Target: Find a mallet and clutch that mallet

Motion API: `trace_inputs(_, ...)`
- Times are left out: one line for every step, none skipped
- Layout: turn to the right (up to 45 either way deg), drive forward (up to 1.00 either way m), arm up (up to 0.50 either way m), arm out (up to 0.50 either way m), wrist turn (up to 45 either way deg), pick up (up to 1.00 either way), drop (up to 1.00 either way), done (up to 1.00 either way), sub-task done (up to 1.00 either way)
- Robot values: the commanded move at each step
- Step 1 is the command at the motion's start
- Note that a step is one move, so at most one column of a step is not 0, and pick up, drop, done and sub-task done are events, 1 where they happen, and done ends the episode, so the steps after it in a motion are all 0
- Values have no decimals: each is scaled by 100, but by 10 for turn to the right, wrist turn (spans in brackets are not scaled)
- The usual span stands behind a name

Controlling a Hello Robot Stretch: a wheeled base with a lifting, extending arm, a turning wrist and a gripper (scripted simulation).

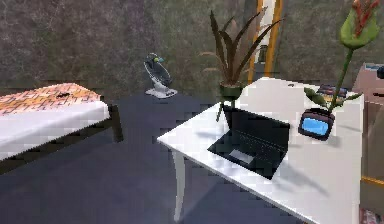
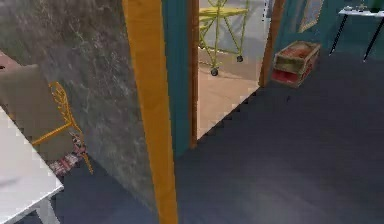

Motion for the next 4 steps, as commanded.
trace_inputs(-300, 0, 0, 0, 0, 0, 0, 0, 0)
trace_inputs(0, 30, 0, 0, 0, 0, 0, 0, 0)
trace_inputs(-210, 0, 0, 0, 0, 0, 0, 0, 0)
trace_inputs(0, 15, 0, 0, 0, 0, 0, 0, 0)
